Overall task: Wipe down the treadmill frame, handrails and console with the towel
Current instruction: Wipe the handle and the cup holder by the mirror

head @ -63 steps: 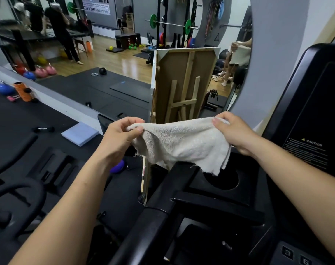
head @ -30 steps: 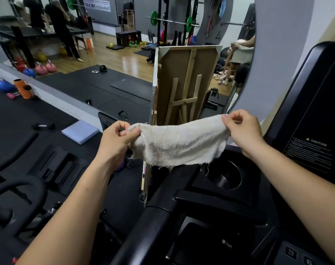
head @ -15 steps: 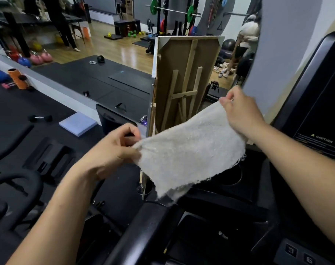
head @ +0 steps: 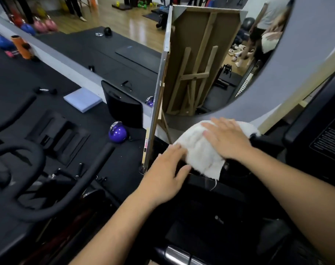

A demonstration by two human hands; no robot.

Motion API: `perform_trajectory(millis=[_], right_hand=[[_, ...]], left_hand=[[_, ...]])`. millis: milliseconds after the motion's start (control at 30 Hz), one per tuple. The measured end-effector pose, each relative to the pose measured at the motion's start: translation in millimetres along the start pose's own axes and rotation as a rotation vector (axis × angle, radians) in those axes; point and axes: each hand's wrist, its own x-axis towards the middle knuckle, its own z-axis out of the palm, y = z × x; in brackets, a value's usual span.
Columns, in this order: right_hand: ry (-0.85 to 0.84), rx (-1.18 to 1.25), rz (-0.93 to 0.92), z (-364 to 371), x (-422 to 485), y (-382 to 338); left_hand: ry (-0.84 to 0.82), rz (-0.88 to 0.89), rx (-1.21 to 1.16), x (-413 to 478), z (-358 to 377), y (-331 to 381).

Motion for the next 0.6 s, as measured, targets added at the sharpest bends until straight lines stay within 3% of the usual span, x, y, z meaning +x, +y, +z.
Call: perform_trajectory(millis=[100, 167, 267, 367, 500, 600], right_hand=[[-0.091, -0.017, 0.213, -10, 21, 11], [-0.137, -0.002, 0.242, -12, 22, -6], [-0.173, -0.031, 0.109, -4, 6, -50], [-0.168, -0.048, 0.002, -4, -12, -77], [0.008, 0.033, -0.101, -8, -40, -83], [0.049, 0.108, -0.146, -6, -58, -86]], left_hand=[[0.145, 0.045, -0.008, -7, -11, -4], [0.254, 0.023, -0.015, -9, -20, -12], [0.334, -0.042, -0.056, 0, -24, -17], [0.283, -0.045, -0.144, 23, -13, -7], [0.242, 0.048, -0.156, 58, -2, 10], [0.188, 0.017, -0.189, 79, 0, 18]])
